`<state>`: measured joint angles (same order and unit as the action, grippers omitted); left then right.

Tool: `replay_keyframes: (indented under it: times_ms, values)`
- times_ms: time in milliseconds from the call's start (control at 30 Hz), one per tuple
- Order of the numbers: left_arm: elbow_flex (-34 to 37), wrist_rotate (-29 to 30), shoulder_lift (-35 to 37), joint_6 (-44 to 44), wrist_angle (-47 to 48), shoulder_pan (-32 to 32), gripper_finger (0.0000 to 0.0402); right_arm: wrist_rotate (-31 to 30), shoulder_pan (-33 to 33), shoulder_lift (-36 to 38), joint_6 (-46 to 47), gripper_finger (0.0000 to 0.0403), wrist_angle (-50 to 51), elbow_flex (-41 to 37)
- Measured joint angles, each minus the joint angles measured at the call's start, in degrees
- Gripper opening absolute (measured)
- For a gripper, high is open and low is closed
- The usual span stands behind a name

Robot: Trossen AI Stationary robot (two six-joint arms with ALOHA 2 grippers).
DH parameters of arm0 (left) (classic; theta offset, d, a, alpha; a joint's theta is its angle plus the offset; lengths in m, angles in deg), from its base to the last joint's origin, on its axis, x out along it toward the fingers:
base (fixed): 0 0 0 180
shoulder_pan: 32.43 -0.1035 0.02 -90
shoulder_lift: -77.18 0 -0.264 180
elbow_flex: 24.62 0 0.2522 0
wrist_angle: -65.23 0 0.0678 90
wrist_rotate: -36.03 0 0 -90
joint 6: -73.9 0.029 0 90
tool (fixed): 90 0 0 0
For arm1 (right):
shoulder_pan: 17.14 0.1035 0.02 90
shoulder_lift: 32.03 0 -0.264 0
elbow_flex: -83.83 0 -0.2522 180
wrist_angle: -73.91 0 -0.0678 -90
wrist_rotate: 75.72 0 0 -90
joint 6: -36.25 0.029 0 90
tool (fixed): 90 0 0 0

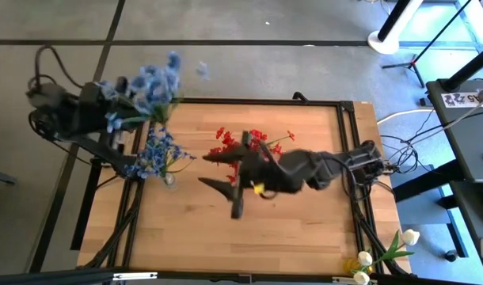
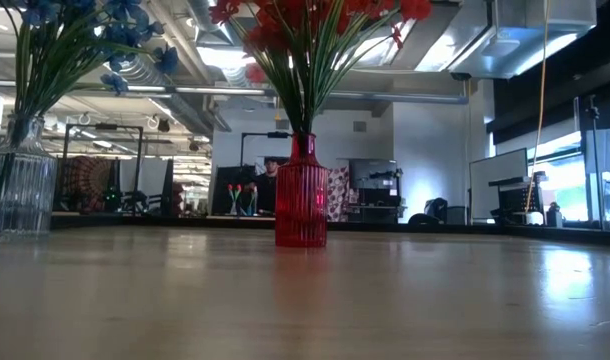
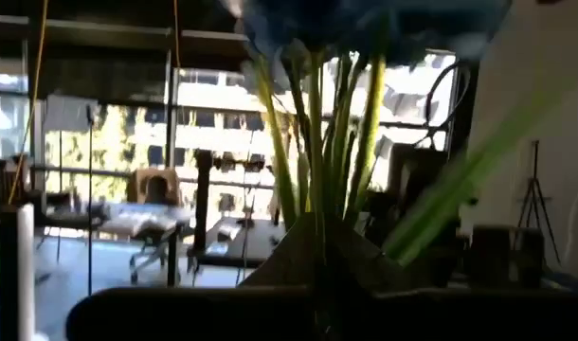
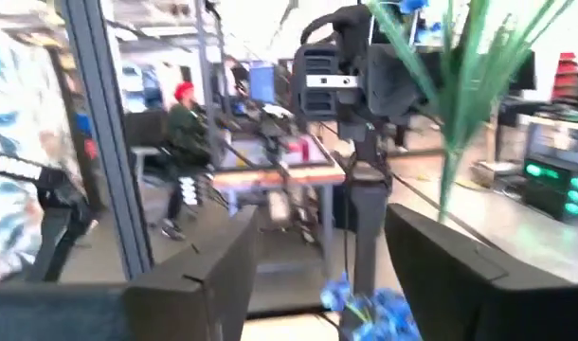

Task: Sort flowers into vase by color
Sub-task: Put the blue flowers into the transparent vase

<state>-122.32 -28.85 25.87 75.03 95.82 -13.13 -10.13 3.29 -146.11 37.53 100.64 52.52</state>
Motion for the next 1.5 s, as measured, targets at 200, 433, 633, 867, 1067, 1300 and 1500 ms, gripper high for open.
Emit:
replay_keyframes:
  times_ms: [200,433,633,867,1067,1300,1500]
  values:
    - [8.6,2.8,9.2,-1.8,2.5,5.6,0.0001,-13.8,5.5,0.5,-1.6,0.0236,5.5,0.0]
    - [27.2,0.0,20.0,-2.9,-4.4,8.6,0.0000,-28.5,8.5,0.5,-1.6,0.0236,7.7,0.0]
    - [39.0,-6.7,26.4,-7.2,-8.8,10.1,0.0000,-35.7,8.1,0.5,-1.6,0.0236,8.0,0.0]
    - [45.3,-10.3,24.9,-9.3,-9.6,14.3,0.0000,-38.0,5.5,0.5,-1.6,0.0236,10.1,0.0]
    - [45.1,-3.2,18.2,-2.9,-10.9,24.5,0.0000,-38.0,3.7,0.5,-1.0,0.0236,13.2,0.0]
    - [44.4,26.0,11.5,-1.3,-5.3,36.8,0.0000,-37.3,1.5,0.5,9.5,0.0236,21.5,0.0]
    - [44.4,46.8,11.6,-7.1,2.1,44.4,0.0000,-36.4,0.9,0.5,12.4,0.0236,23.4,0.0]
